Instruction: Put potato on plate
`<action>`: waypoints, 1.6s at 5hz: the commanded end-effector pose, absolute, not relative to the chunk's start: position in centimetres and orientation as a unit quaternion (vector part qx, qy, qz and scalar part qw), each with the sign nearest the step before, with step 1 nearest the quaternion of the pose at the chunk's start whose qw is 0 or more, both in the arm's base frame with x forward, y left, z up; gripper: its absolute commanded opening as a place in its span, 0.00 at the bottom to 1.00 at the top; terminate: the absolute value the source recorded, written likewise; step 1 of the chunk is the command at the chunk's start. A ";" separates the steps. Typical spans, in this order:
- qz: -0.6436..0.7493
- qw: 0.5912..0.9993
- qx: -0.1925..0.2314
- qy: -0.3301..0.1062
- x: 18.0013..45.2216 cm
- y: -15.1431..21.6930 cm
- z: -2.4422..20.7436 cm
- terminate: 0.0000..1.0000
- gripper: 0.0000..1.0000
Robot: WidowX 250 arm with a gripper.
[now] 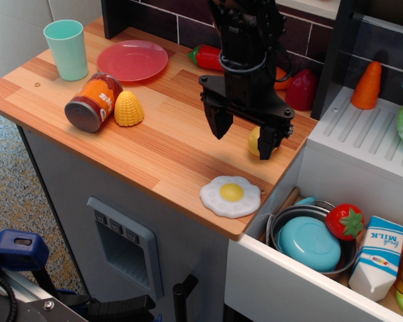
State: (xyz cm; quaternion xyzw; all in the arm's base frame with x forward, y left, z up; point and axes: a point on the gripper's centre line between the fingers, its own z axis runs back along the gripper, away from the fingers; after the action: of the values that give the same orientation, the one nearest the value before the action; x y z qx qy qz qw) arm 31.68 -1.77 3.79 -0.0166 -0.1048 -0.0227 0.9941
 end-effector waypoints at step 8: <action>-0.065 0.990 0.064 -0.110 36.3 6.6 10.3 0.00 0.00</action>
State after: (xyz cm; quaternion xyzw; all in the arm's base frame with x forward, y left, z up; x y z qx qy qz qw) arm 35.89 8.91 9.93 0.0690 -0.0689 -0.0911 0.9911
